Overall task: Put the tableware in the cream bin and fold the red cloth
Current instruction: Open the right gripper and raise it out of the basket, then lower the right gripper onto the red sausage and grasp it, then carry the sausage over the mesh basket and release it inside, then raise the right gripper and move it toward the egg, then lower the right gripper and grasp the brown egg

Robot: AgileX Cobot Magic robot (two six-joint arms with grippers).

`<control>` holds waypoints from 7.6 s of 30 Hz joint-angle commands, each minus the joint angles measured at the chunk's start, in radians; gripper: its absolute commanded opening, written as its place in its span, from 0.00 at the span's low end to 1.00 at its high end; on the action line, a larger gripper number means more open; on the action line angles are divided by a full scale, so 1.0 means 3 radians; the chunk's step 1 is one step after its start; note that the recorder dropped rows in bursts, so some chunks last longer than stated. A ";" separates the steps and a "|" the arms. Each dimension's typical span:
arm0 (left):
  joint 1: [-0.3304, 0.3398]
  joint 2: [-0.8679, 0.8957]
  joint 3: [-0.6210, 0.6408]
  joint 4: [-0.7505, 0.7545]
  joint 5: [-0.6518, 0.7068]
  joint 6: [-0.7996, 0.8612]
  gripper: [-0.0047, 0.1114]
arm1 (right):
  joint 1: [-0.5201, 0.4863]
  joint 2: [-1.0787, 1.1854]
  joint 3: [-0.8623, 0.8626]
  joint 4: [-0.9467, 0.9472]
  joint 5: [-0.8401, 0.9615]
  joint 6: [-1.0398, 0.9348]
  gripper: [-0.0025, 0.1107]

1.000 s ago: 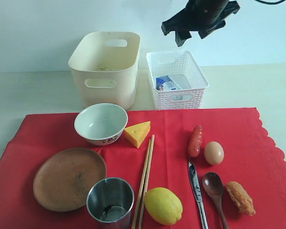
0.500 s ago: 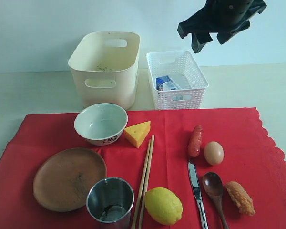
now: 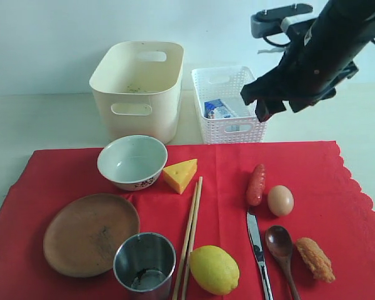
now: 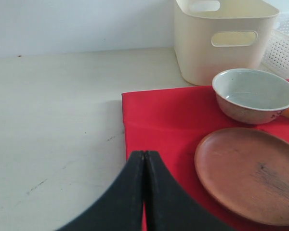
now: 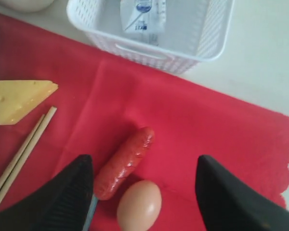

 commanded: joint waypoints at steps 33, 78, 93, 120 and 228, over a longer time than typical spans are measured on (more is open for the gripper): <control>0.0008 -0.0020 0.0007 -0.0018 -0.0035 -0.0018 0.04 | -0.0007 0.1076 0.0255 0.0175 -0.0734 -0.0011 0.55; 0.0008 -0.0020 0.0007 -0.0018 -0.0035 -0.0018 0.04 | -0.0007 0.0569 0.0255 0.0174 -0.0989 -0.0218 0.02; 0.0008 -0.0020 0.0007 -0.0018 -0.0035 -0.0018 0.04 | -0.0007 0.0404 -0.0225 0.0159 -0.1276 -0.0279 0.02; 0.0008 -0.0020 0.0007 -0.0018 -0.0035 -0.0018 0.04 | -0.0007 0.2111 -0.1910 -0.0999 -0.1392 -0.0265 0.02; 0.0008 -0.0020 0.0007 -0.0018 -0.0035 -0.0012 0.04 | -0.0402 0.0072 0.1271 -0.0517 -0.0290 0.0759 0.59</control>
